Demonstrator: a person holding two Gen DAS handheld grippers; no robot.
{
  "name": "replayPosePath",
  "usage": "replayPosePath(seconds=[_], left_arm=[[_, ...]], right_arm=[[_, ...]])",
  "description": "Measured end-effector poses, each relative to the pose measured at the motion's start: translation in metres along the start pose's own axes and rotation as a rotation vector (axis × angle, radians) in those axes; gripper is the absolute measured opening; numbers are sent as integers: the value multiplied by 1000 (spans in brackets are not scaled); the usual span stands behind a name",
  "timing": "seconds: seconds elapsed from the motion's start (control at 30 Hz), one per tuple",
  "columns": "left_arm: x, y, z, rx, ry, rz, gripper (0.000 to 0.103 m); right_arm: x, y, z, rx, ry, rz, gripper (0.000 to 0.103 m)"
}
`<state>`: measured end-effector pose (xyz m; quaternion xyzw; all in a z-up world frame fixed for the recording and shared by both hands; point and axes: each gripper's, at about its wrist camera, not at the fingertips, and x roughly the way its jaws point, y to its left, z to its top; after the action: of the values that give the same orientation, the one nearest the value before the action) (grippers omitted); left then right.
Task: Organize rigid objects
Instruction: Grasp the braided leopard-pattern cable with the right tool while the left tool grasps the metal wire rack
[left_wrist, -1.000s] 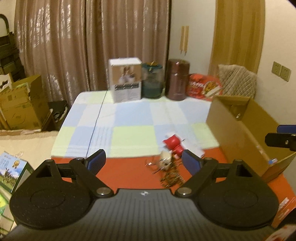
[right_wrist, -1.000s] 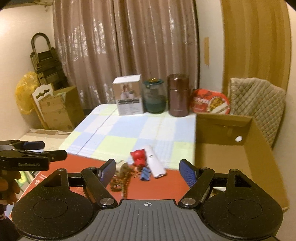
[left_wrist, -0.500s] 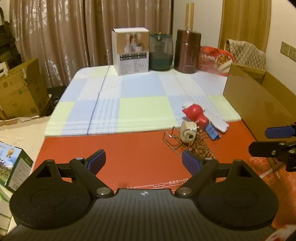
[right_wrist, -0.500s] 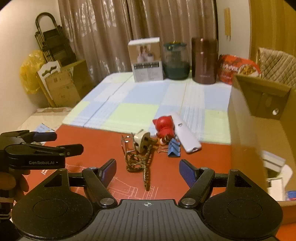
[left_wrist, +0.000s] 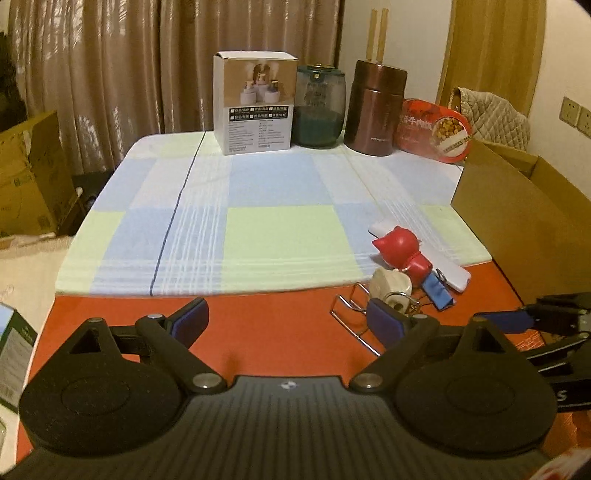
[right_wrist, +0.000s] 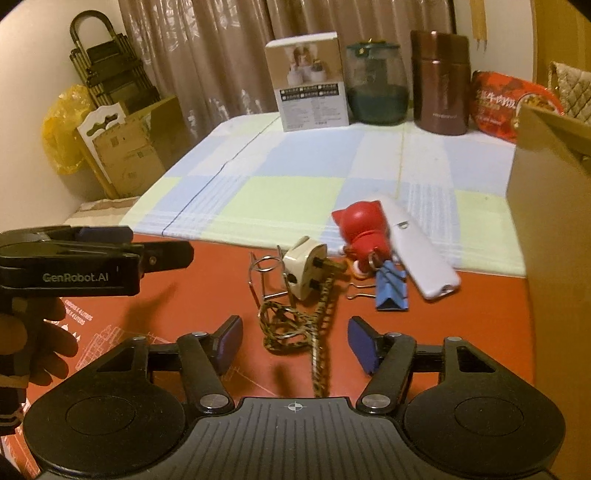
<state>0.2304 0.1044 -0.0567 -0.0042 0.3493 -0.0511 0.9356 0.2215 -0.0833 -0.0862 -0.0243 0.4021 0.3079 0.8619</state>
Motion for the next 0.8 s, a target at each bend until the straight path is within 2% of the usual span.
replayPosePath(seconds=[0.1,0.27,0.53,0.63,0.8], left_arm=[[4,-2,1,26,28,1,90],[6,-3,1,14,74,-28,90],[8,-5,-2,8,89,-43,92],[9,-4,-2,5,91,-47,92],[11,-4,-3,0,96,-49,92]], right_arm=[[12,4,0,-6,20,-12,56],[26,2,-3,1,46,-49,50],[39,-5,-2,29,42,-48,47],[44,-6,-2,34,49,-47,38],[41,-5,-3,27,67,-39,37]])
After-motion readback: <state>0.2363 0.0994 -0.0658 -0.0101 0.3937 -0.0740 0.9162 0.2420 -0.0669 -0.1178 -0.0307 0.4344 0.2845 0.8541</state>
